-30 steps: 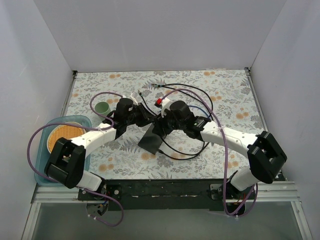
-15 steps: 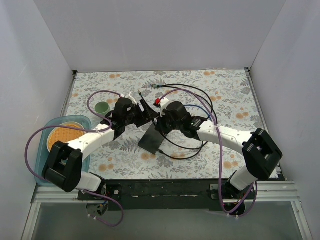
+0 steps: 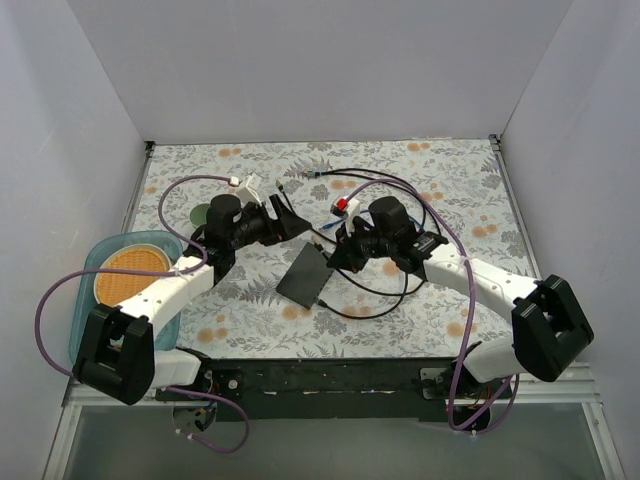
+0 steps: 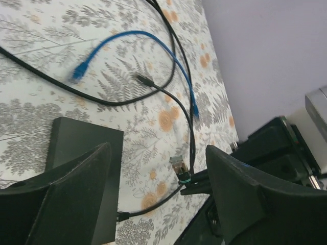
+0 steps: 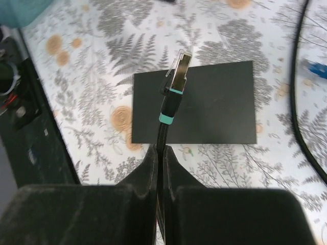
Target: Insert the plug into the switch port
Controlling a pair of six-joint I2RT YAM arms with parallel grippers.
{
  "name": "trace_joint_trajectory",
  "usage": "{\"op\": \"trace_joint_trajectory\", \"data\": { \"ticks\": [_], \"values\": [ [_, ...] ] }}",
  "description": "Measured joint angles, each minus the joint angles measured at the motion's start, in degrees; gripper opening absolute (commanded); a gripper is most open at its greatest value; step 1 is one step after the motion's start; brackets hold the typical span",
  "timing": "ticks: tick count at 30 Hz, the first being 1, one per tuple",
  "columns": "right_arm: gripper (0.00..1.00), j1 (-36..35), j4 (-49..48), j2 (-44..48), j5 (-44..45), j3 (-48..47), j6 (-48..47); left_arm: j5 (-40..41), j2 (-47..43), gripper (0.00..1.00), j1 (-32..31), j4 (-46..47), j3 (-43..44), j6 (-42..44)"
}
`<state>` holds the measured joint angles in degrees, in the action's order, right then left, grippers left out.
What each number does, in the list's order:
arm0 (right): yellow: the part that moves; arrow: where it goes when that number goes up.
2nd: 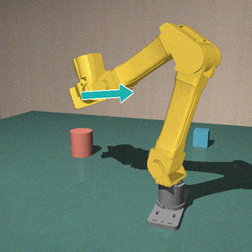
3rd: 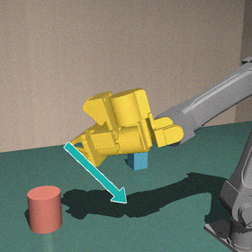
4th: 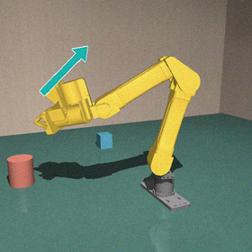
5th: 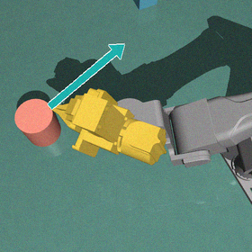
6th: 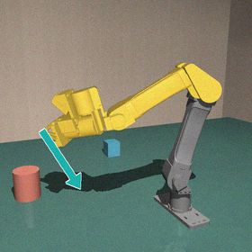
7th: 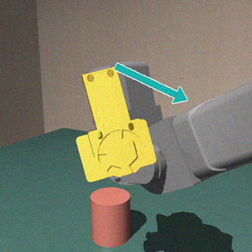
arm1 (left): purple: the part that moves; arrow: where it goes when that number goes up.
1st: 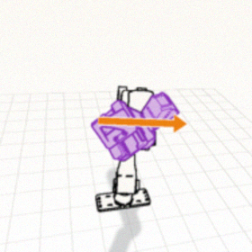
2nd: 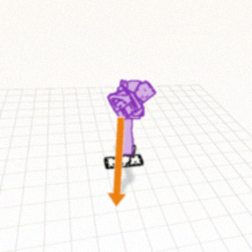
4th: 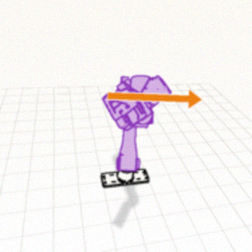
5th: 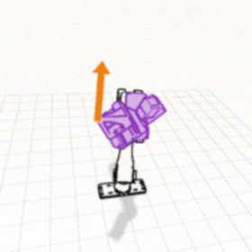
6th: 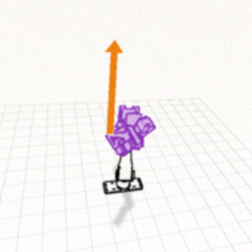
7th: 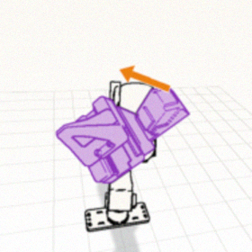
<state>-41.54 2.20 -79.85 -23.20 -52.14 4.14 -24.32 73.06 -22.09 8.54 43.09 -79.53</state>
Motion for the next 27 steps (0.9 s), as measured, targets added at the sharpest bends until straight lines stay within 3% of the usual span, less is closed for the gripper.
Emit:
{"op": "trace_joint_trajectory", "data": {
  "ticks": [5,9,17,27],
  "values": [
    [0.01,0.94,0.85,0.00,-12.96,0.09,-4.02,-8.98,-2.45,0.60,-0.11,7.45,-4.46,1.29],
    [0.01,1.11,0.87,0.00,-17.70,0.09,-5.16,-14.58,-5.31,0.54,-0.15,14.03,-7.52,1.16],
    [0.01,2.64,0.63,1.33,-23.50,0.42,-5.68,-21.92,-7.08,0.51,-0.15,20.52,-8.66,1.81],
    [0.01,3.72,-2.10,2.38,-26.80,0.52,-4.87,-24.44,-7.08,0.38,-0.15,20.70,-9.92,2.43]
  ]
}}
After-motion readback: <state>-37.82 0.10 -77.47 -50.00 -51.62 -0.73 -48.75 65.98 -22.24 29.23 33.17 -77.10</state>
